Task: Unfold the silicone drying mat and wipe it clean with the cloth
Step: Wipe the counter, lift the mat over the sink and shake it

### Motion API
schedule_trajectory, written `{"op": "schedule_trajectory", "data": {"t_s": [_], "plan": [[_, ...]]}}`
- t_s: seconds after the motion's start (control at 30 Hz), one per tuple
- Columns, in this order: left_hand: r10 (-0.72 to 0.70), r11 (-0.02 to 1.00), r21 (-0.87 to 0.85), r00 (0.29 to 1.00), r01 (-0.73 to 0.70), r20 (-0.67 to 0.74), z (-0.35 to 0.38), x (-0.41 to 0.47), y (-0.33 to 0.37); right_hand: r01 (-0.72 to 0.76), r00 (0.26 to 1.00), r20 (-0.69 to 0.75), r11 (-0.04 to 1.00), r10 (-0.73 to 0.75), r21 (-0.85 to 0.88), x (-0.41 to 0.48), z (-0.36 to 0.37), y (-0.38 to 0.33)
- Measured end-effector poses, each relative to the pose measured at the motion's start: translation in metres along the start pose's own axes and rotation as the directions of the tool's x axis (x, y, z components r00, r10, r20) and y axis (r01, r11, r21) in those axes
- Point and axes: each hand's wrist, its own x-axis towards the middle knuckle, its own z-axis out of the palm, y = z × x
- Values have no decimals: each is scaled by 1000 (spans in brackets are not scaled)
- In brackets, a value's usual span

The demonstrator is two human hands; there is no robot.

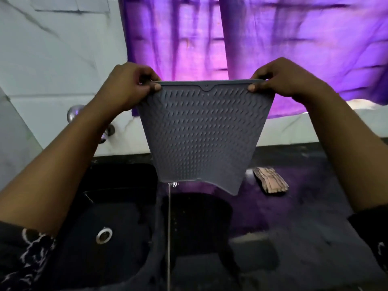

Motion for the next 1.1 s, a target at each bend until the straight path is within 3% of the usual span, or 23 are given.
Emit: {"op": "schedule_trajectory", "data": {"t_s": [0.2, 0.33, 0.53, 0.73, 0.83, 1.03, 1.1], "plan": [[0, 996, -93, 1000, 1, 12, -13, -35, 31, 18, 995, 100, 995, -28, 103, -51, -33, -3], [-53, 989, -129, 991, 69, 126, 12, -28, 27, -52, 981, 189, 993, 32, 103, -40, -20, 19], [-196, 962, -97, 893, 255, 404, 131, -9, -28, -175, 939, 296, 984, 174, -23, 16, 79, 89], [-428, 895, 119, 751, 430, 504, 258, -32, -82, -266, 908, 297, 955, 294, -131, 45, 208, 140], [-425, 886, 127, 673, 446, 606, 293, -70, -84, -354, 907, 233, 935, 350, -23, 17, 240, 143], [-513, 802, 61, 634, 593, 578, 279, -211, -33, -521, 833, 202, 853, 514, -20, -117, 264, 145], [-555, 769, 64, 615, 636, 560, 265, -245, -13, -546, 811, 191, 833, 553, -92, -156, 264, 141]]}}
